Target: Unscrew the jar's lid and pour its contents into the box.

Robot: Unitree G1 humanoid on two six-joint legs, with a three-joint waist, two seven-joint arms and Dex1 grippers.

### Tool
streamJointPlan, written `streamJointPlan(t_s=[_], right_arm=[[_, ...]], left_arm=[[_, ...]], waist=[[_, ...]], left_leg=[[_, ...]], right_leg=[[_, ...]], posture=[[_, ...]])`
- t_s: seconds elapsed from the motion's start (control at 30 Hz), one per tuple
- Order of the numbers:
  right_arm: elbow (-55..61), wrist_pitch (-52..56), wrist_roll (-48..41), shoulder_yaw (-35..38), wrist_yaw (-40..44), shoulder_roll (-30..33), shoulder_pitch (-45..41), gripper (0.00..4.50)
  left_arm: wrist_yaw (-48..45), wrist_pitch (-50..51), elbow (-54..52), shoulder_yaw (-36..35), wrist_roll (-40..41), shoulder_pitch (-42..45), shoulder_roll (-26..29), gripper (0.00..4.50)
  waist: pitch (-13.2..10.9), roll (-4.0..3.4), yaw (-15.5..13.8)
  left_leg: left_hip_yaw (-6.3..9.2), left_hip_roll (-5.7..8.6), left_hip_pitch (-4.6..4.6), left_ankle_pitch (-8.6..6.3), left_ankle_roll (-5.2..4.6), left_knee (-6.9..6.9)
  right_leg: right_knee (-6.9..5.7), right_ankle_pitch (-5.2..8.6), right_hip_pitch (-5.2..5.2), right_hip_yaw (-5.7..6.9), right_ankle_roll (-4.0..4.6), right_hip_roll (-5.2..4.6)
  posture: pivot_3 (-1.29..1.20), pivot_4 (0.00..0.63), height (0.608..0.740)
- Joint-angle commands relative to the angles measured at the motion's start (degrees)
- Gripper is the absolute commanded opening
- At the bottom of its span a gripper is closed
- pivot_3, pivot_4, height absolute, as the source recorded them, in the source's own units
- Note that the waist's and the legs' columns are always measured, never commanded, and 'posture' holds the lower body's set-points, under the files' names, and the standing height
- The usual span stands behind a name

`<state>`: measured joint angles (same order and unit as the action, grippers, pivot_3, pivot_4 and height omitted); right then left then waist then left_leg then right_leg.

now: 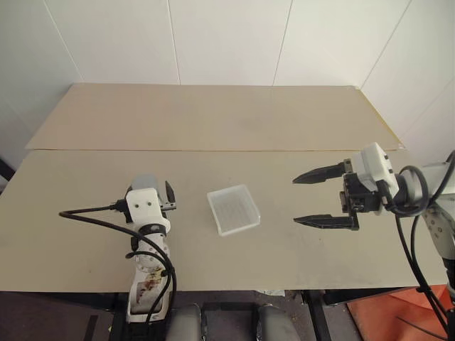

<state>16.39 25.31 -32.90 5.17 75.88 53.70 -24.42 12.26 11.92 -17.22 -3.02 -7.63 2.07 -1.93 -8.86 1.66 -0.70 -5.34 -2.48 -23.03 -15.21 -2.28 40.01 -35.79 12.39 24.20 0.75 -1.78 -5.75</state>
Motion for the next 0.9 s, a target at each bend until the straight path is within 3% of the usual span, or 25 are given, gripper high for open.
streamJointPlan(t_s=[0.03,0.2,0.4,0.67,0.8,0.9], right_arm=[[0.9,-0.7,-1.0,2.1,-0.9,0.2,-0.5,4.5],[2.1,-0.8,-1.5,2.0,-1.5,-0.2,0.3,4.5],[4.9,0.4,-3.1,0.9,-6.4,-4.7,-0.9,4.5],[3.7,6.9,-1.5,-5.1,-21.6,-17.0,-13.0,4.5],[2.6,10.1,-1.0,-8.4,-26.0,-22.1,-18.6,4.5],[1.3,13.1,-0.6,-11.0,-30.3,-27.3,-23.2,4.5]], left_arm=[[-0.2,-2.1,0.1,-0.1,-0.3,1.8,0.5,3.54],[-1.3,-3.3,0.7,-0.2,-0.3,2.9,1.9,2.06],[-11.9,-2.4,0.4,-1.5,6.0,6.2,8.6,2.03],[-46.9,17.1,2.3,-7.4,34.0,17.2,30.9,2.03],[-60.2,24.7,8.7,-6.7,42.1,25.3,38.9,2.03],[-71.8,25.1,13.4,-4.0,44.7,31.1,42.0,2.03]], waist=[[0.0,0.0,0.0],[0.0,0.0,0.0],[0.0,0.0,0.0],[0.0,-0.01,0.8],[0.0,-0.02,0.7],[0.0,-0.03,0.8]], left_leg=[[0.0,0.0,0.0,0.0,0.0,0.0],[0.0,0.01,-0.03,0.0,0.0,0.0],[0.0,-0.02,-0.02,0.0,0.01,0.02],[-0.01,-0.17,-0.08,0.11,0.19,0.01],[0.0,-0.17,-0.11,0.13,0.22,-0.03],[-0.07,-0.16,-0.16,0.15,0.25,-0.02]], right_leg=[[0.0,0.0,0.0,0.0,0.0,0.0],[0.01,0.0,0.01,0.0,-0.01,0.0],[-0.02,-0.03,0.03,0.01,0.02,0.05],[-0.14,-0.08,0.19,0.05,0.1,0.25],[-0.08,-0.07,0.2,0.1,0.1,0.28],[-0.08,-0.08,0.23,0.13,0.11,0.3]], posture=[[0.0,0.15,0.74],[0.0,0.15,0.74],[0.0,0.15,0.74],[0.0,0.15,0.74],[0.0,0.15,0.74],[0.0,0.15,0.74]])
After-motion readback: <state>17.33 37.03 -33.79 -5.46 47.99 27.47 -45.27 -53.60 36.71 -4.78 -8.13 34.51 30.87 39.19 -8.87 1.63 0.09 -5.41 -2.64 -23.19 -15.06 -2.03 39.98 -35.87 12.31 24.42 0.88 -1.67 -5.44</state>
